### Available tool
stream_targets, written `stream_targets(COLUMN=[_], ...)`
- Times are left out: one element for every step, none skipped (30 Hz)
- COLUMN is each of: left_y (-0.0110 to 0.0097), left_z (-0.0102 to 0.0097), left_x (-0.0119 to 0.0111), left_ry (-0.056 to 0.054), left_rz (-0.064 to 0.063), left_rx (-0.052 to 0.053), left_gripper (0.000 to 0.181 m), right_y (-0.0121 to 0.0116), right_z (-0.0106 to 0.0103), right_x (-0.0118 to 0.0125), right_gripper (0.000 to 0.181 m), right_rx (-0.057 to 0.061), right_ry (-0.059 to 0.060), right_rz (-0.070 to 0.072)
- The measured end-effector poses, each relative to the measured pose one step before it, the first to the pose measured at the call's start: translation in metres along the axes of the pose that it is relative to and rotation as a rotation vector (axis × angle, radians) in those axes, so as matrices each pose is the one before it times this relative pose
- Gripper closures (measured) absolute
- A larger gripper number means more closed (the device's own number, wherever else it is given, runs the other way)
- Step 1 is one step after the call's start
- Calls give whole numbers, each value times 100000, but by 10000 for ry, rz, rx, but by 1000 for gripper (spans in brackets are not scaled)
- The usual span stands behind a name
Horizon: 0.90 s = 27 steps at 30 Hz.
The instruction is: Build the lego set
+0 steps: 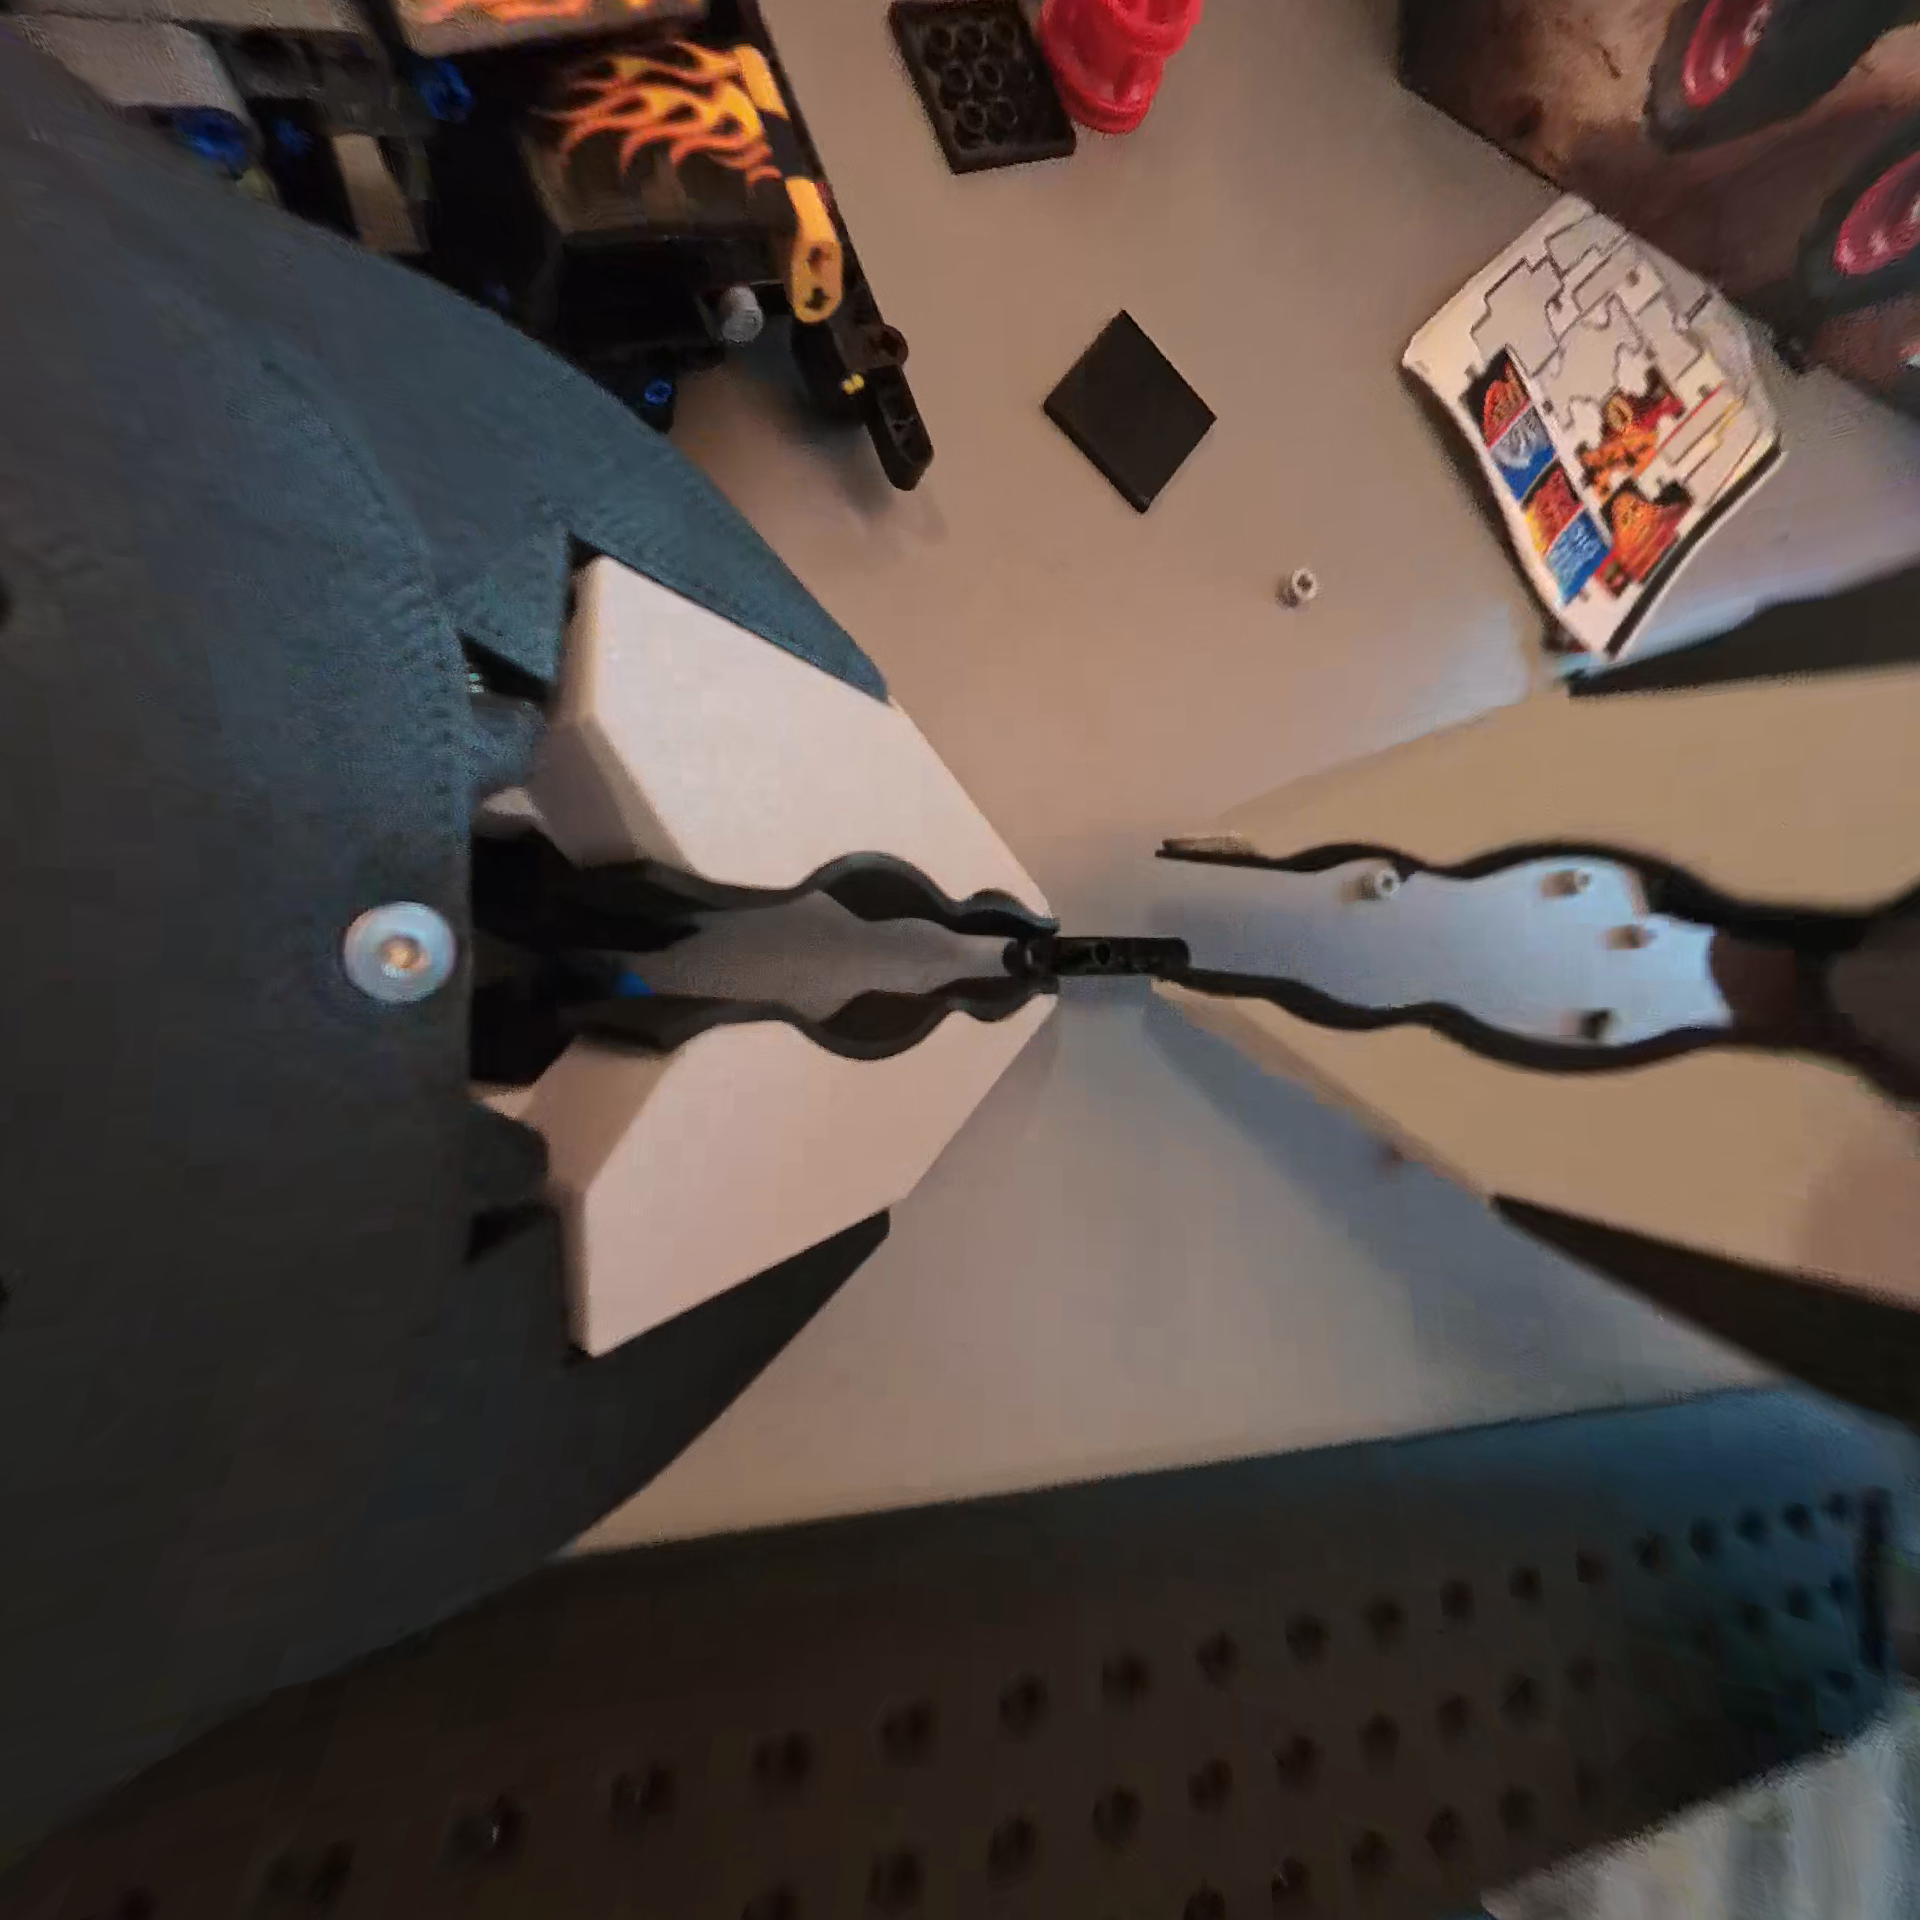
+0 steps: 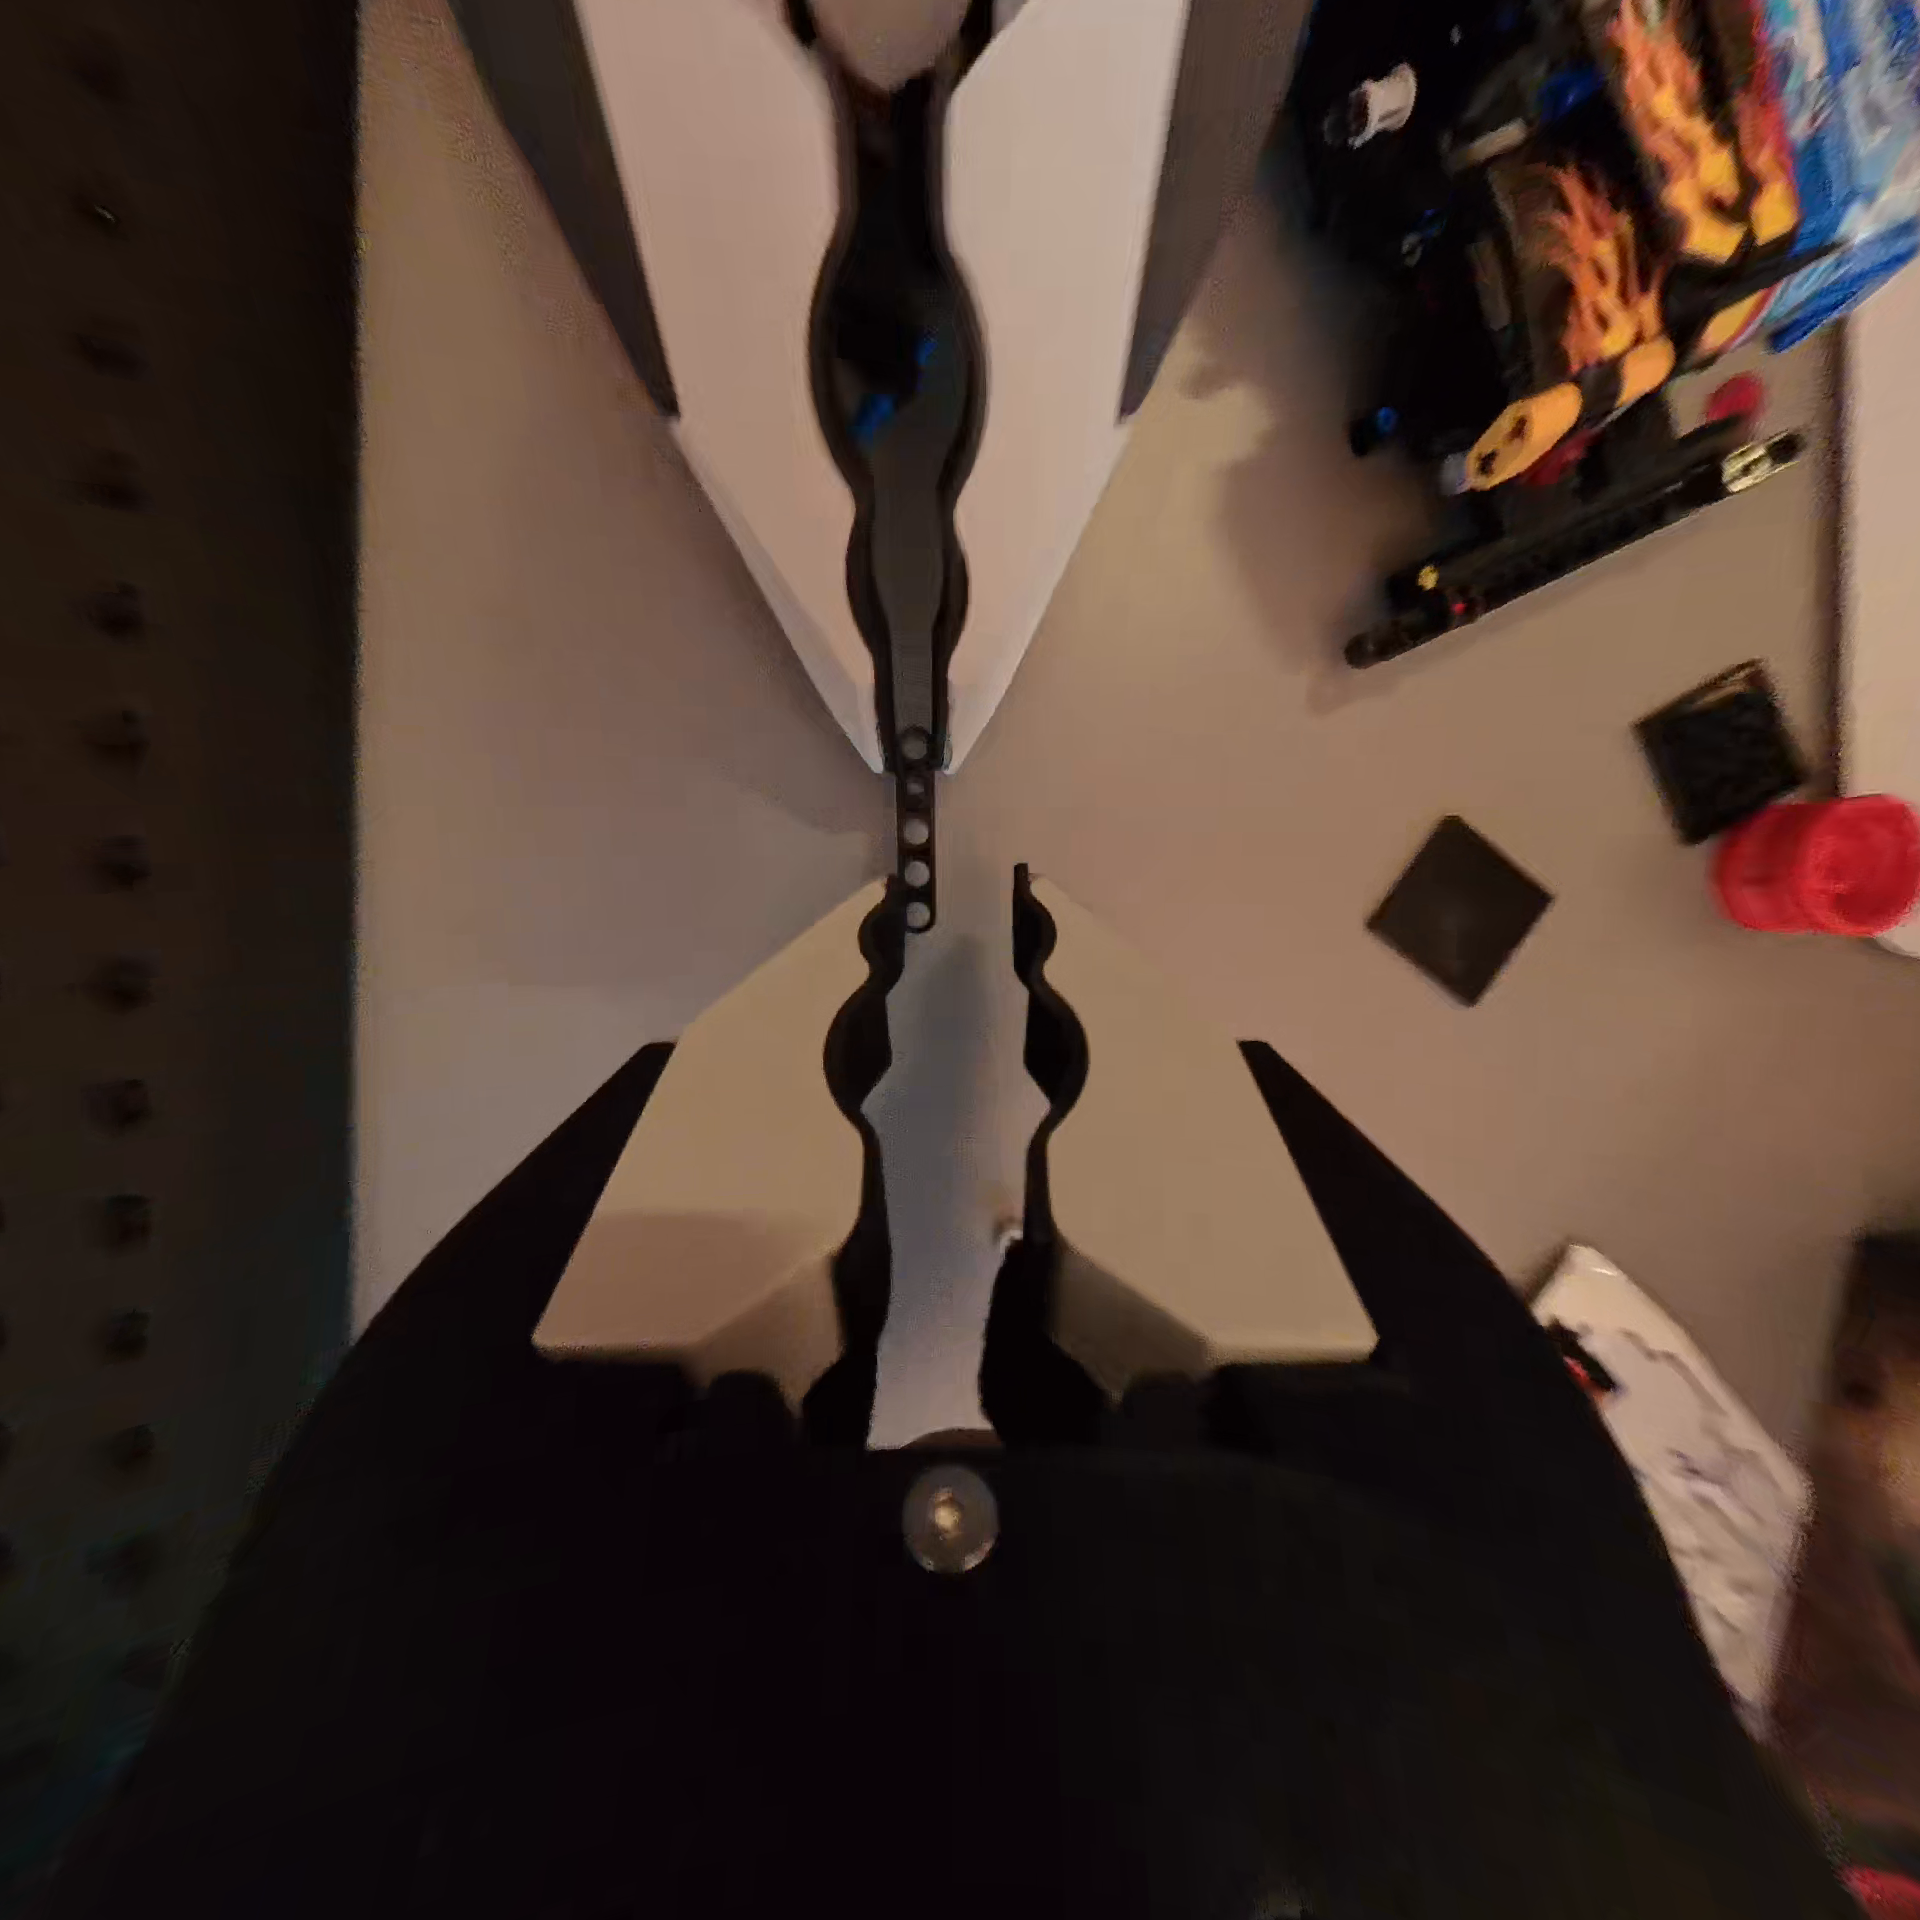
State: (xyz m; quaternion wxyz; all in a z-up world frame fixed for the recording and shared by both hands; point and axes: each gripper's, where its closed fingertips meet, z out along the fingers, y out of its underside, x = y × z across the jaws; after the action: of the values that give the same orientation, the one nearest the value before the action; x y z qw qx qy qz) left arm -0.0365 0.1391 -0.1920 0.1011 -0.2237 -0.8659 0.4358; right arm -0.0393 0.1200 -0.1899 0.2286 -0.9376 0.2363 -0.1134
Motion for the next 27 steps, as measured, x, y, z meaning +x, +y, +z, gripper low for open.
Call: stream_targets(left_y=[-449, -443, -410, -385, -353, -298, -308, -305, -211, -199, -211, -228, -149, -290, -328, -269, -227, -1, 83, -108, -143, 26, 190, 149, -27, 118, 175], left_z=[-407, -407, -393, -384, -351, -291, -240, -214, -175, -180, -199, -241, -316, -419, -511, -557, -629, -609, -613, -675, -645, -592, -508, -416, -439, -388, -337], left_x=[-87, 16, 34, 13, -20, 33, 78, 100, 182, 193, 176, 170, 37, 49, 139, 129, 127, 48, -56, -72, -49, -273, -239, -88, -287, -322, -311], left_ry=[119, 214, 258, 208, 137, 146, 147, 128, 100, 48, 28, 39, -46, -42, 14, -17, -62, -187, -305, -392, -496, -613, -444, -259, -332, -271, -189], left_rz=[-444, -523, -605, -520, -386, -308, -304, -294, -168, -112, -152, -164, -124, -39, -91, -52, 90, 299, 394, 564, 890, 857, 579, 373, 344, 266, 45], left_rx=[285, 295, 282, 287, 247, 199, 207, 201, 125, 126, 147, 152, 100, 183, 189, 179, 170, 20, -44, 52, 54, -81, -206, -148, 32, -18, -27], left_gripper=[175, 175, 175, 175, 175, 175, 175, 175, 176, 175, 175, 175, 175, 176, 175, 175, 175, 175, 173, 173, 170, 168, 168, 172, 172, 172, 173], right_y=[-217, -264, -424, -427, -218, -317, -346, -286, -390, -314, -16, -200, -225, -154, -436, -540, -629, -710, -643, -575, -674, -814, -751, -450, -375, -366, -353], right_z=[-248, -278, -313, -315, -257, -263, -181, -76, -87, -78, 70, 108, 53, -7, -105, -109, -63, -14, 99, 226, 252, 226, 236, 340, 368, 327, 280], right_x=[238, 293, 180, 215, 246, 193, -17, -198, -44, 19, -30, 44, 279, 562, 393, 316, 301, 194, -3, 5, 118, 41, 62, 60, 137, 156, 218], right_gripper=[162, 160, 159, 157, 155, 156, 156, 152, 149, 148, 147, 149, 165, 172, 174, 174, 173, 173, 174, 174, 174, 174, 174, 174, 174, 174, 174], right_rx=[83, 58, 93, 135, -34, 14, 51, -1, 103, 121, -102, -10, -2, -73, 80, 138, 210, 287, 228, 117, 136, 221, 195, 38, 45, 87, 114], right_ry=[591, 631, 628, 655, 602, 573, 322, 36, 82, 99, 59, 163, 334, 440, 217, 6, -128, -246, -369, -348, -271, -339, -390, -396, -322, -286, -268], right_rz=[-440, -375, -505, -527, -513, -576, -336, -12, 131, 140, 111, 111, 80, 41, 72, 183, 240, 198, 99, 68, 53, 62, 177, 112, 6, 10, 60])
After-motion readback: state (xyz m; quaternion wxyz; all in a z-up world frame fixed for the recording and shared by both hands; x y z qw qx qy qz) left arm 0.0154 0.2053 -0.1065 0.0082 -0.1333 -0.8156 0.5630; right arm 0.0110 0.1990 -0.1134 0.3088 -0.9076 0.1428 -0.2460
